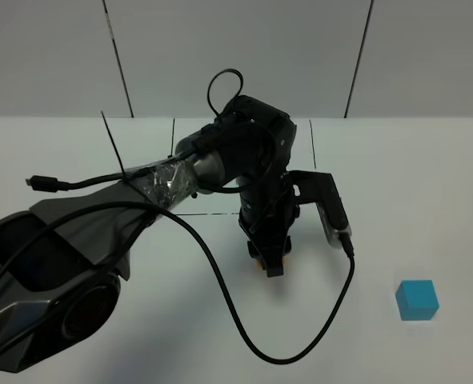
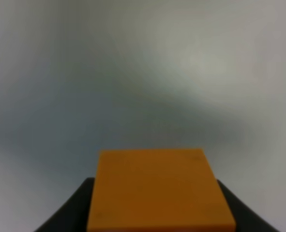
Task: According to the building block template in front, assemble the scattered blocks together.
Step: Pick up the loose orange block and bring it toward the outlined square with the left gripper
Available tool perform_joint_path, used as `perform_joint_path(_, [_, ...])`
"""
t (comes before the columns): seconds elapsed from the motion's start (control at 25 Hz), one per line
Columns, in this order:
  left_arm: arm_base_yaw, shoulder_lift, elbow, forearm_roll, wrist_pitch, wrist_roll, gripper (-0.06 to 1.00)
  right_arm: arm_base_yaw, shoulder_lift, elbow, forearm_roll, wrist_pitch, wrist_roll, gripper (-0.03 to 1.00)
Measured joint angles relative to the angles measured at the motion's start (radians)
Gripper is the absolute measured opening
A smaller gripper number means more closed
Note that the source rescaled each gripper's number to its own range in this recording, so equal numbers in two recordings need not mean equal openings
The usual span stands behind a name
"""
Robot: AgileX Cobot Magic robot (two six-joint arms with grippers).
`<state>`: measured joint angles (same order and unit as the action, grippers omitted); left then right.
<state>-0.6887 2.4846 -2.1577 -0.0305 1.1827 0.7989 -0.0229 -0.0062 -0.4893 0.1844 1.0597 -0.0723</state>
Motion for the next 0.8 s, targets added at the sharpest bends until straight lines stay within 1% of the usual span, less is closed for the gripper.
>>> perform_joint_path(0.08, [-0.006,0.022,0.0,-0.001,0.0,0.025,0.0,0.0,0.0,0.0,0.0,0.0,0.0,0.76])
perform_joint_path(0.28, [-0.007,0.054,0.0,-0.001,0.0,0.038,0.0,0.0,0.0,0.0,0.0,0.0,0.0,0.76])
perform_joint_path(0.52, [-0.007,0.058,0.0,-0.001,-0.023,0.13,0.0,0.0,0.0,0.0,0.0,0.0,0.0,0.76])
perform_joint_path(0.8, [-0.007,0.06,0.0,-0.001,-0.025,0.159,0.0,0.0,0.0,0.0,0.0,0.0,0.0,0.76])
